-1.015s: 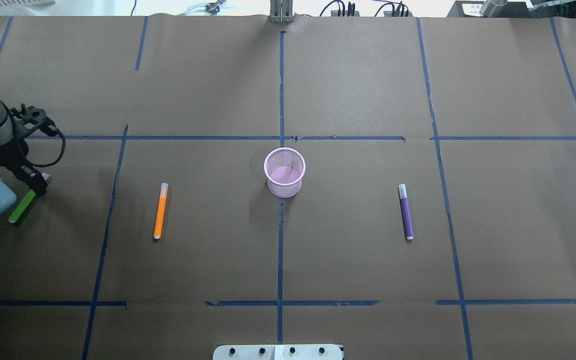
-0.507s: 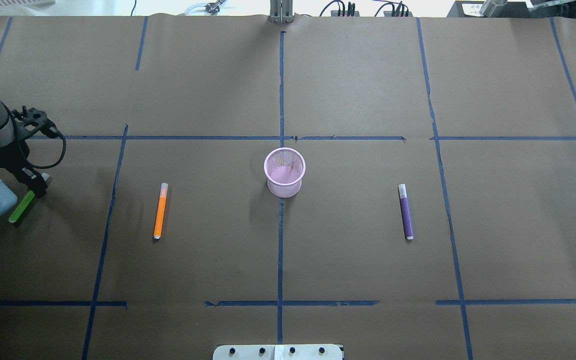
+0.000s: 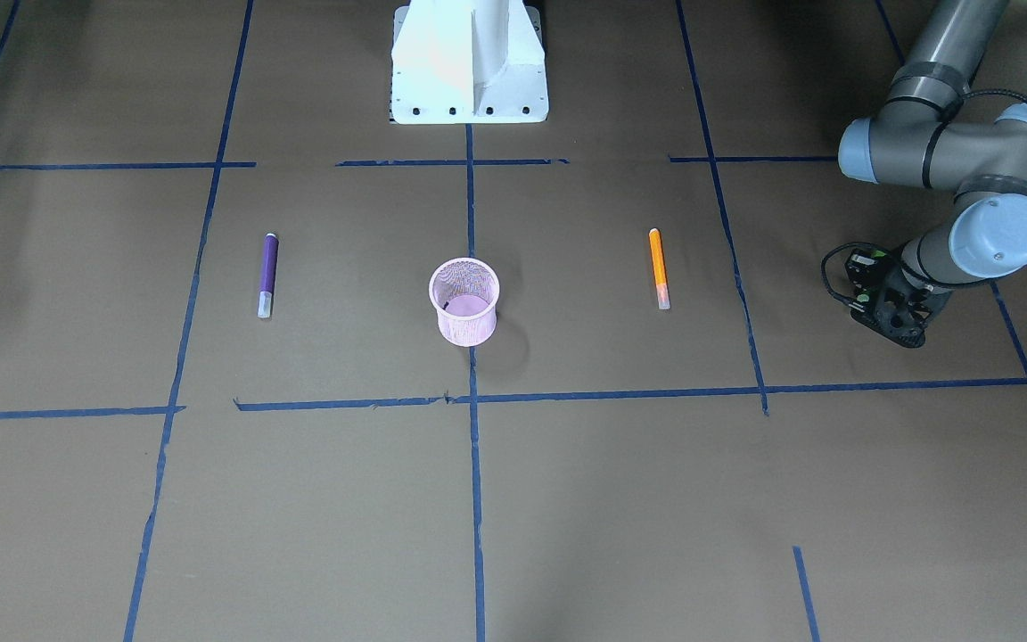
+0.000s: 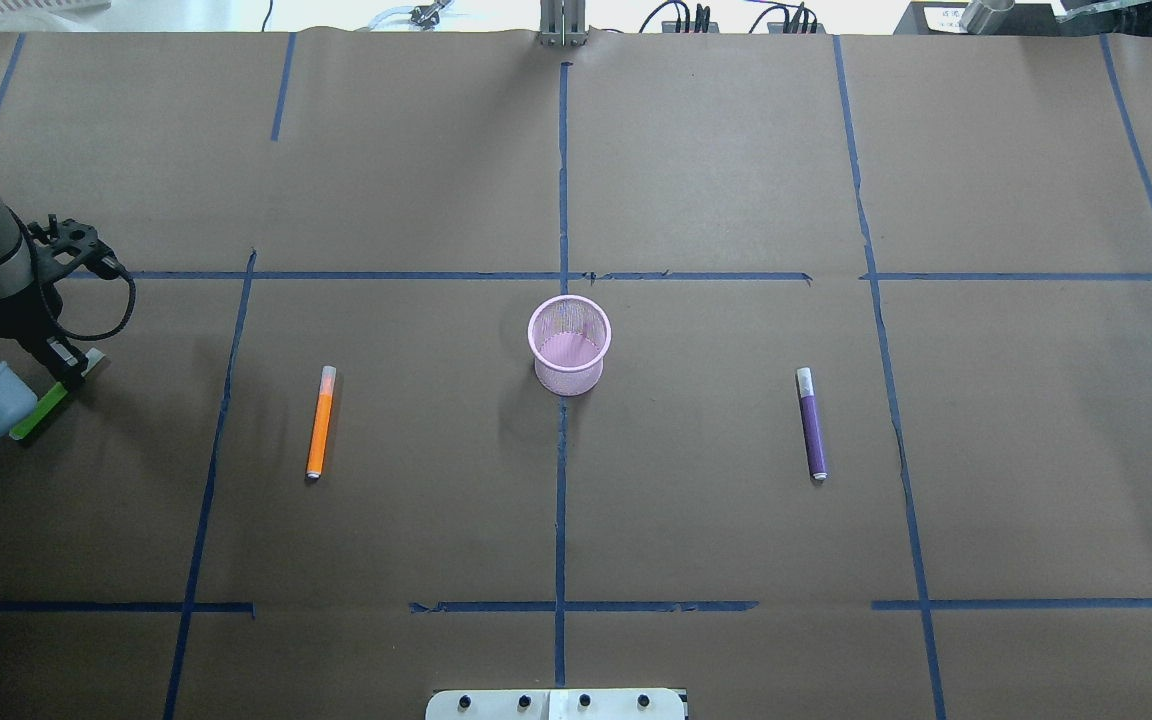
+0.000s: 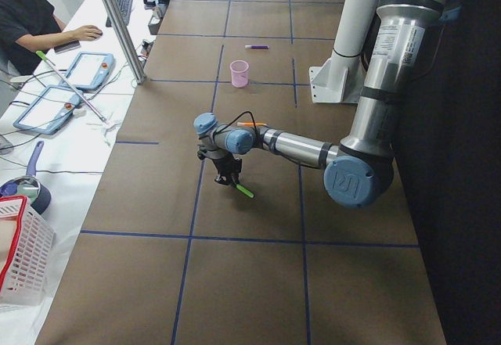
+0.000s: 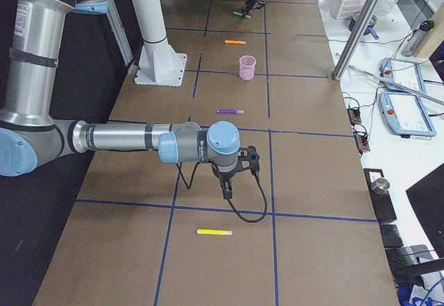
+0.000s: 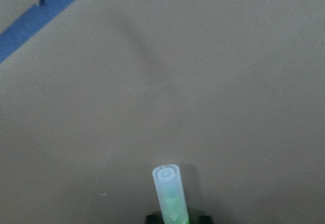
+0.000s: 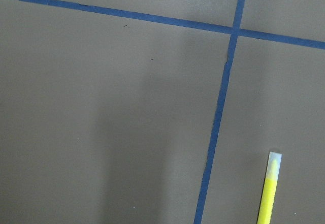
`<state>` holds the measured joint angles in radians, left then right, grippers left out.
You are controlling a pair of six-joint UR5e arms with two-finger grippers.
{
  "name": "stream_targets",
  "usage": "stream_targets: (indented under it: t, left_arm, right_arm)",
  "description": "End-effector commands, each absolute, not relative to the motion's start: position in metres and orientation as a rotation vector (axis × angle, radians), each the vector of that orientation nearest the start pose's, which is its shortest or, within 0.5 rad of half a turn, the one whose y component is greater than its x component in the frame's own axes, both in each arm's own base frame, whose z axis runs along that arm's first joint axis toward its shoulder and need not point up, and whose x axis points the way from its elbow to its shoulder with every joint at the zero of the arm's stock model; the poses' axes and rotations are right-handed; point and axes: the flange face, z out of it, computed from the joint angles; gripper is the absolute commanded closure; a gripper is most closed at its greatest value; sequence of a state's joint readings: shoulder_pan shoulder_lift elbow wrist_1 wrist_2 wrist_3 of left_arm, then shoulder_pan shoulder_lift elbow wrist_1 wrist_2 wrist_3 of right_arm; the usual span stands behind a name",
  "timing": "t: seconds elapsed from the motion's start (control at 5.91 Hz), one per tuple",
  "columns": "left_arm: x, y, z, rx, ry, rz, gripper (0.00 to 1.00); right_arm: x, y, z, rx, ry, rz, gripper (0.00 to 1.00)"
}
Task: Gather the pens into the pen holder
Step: 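Lower the left gripper onto the green highlighter and close on it, then lift the green highlighter with the left gripper and carry it over the pink cup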
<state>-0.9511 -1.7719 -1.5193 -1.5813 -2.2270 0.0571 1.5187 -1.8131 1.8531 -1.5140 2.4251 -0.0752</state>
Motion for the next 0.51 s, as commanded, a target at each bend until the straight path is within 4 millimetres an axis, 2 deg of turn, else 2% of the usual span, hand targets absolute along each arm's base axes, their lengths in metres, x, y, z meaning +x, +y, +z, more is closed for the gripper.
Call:
stream_targets:
  t: [0.0,0.17,0.34]
  left_arm:
    - [0.282,-0.522,0.533,0.050,0.712,0.721,1.00]
    - [0.277,-0.518,0.475,0.124,0.740,0.651,1.00]
    - [0.276,-0.519,0.407,0.230,0.778,0.639,1.00]
  right_arm:
    - [0.037,-0.398,0.615,0.102,-0.854,-0.161,0.00]
    - [0.037,-0.398,0.614,0.104,-0.854,-0.161,0.00]
    - [0.037,-0.399,0.613,0.106,-0.854,-0.162,0.00]
